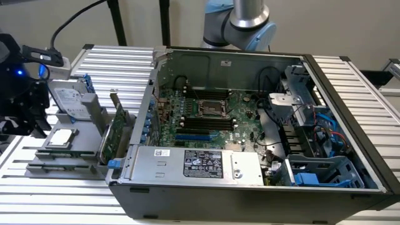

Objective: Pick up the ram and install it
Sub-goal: 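Pick up the ram and move it above insertion slot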

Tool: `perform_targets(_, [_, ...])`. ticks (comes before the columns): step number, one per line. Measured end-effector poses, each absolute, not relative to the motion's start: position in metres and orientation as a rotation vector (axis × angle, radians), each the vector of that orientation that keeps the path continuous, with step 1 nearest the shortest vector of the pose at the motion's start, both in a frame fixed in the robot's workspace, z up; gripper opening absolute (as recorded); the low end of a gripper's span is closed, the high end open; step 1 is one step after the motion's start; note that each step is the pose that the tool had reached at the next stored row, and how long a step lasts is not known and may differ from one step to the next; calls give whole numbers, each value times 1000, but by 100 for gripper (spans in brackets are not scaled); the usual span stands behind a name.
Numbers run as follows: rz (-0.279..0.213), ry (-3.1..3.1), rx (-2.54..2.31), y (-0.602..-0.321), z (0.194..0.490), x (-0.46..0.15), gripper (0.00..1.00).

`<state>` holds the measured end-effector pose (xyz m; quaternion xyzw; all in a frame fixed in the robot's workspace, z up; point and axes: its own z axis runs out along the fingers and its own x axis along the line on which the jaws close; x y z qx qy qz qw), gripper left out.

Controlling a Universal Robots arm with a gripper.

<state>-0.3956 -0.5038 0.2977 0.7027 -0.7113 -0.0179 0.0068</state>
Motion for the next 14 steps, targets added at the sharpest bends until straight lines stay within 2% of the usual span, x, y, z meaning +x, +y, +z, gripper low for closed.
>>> perform_targets(14, [-56, -2225, 2198, -516, 272, -394, 100])
